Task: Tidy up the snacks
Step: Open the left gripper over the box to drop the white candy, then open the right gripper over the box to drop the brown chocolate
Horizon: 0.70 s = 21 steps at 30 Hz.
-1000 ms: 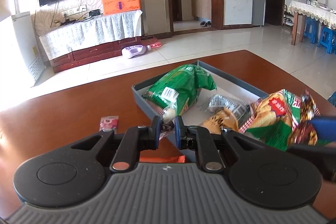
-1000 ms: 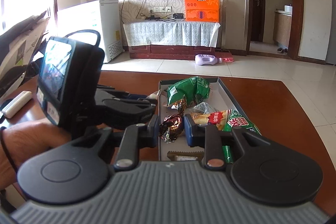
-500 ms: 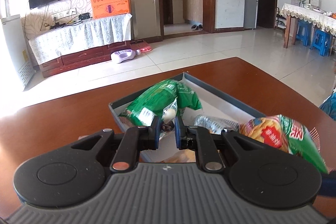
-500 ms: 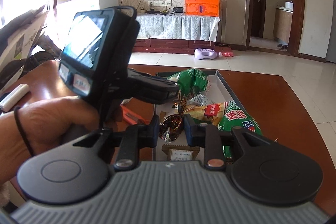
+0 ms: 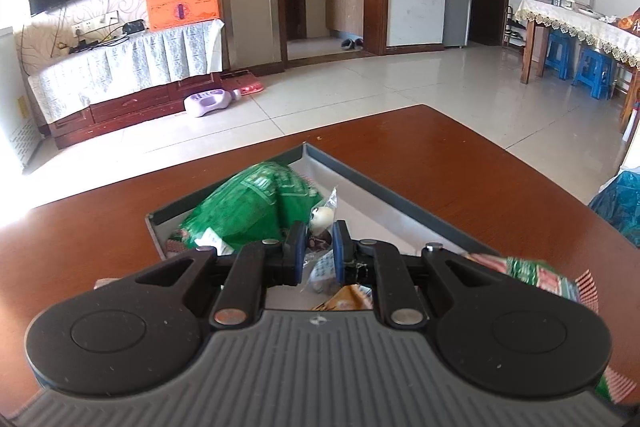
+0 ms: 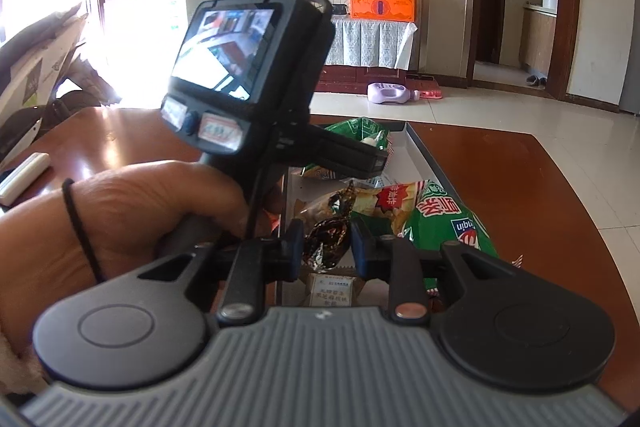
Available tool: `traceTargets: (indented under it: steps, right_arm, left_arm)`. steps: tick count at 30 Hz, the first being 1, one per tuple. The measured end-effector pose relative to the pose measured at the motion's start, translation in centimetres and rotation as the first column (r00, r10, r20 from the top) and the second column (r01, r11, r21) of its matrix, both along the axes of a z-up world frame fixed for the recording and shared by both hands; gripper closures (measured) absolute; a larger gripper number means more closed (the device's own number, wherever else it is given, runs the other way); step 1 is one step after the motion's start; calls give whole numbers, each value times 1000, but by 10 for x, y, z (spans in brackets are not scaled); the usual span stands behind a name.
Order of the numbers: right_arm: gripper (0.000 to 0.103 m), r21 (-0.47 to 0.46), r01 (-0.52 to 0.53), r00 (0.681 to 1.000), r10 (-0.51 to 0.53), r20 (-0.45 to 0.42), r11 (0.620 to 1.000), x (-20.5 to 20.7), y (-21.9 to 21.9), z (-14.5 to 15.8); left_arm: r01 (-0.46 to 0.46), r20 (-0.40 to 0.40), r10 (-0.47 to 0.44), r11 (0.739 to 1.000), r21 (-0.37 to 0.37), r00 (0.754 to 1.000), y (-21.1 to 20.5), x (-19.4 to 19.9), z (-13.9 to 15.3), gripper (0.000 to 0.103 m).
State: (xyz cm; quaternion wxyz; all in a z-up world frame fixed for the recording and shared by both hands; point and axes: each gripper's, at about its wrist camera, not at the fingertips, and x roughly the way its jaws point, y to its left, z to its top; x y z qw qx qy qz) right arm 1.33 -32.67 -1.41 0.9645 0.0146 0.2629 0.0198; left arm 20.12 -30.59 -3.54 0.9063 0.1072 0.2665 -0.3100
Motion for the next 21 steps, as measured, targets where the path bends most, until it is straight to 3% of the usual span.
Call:
traceTargets:
  steps: [7, 11, 12, 21]
  right_arm:
    - [75, 0, 9, 1000, -9, -6, 1000, 3, 1, -1]
    - [75, 2, 11, 1000, -11, -6, 1000, 4, 3, -1]
    - [75, 2, 11, 1000, -11, -6, 1000, 4, 3, -1]
    - [75, 6, 18, 1000, -18, -9, 1000, 4, 5, -3]
  left_arm:
    - [22, -4, -21, 1000, 10, 1000, -16, 3, -2, 82]
    - [26, 12, -26, 1000, 11, 1000, -17, 0, -1, 44]
    - [25, 19, -25, 1000, 10, 1000, -16, -1, 0, 42]
    - [5, 20, -5, 1000, 11, 1000, -5, -7, 7, 42]
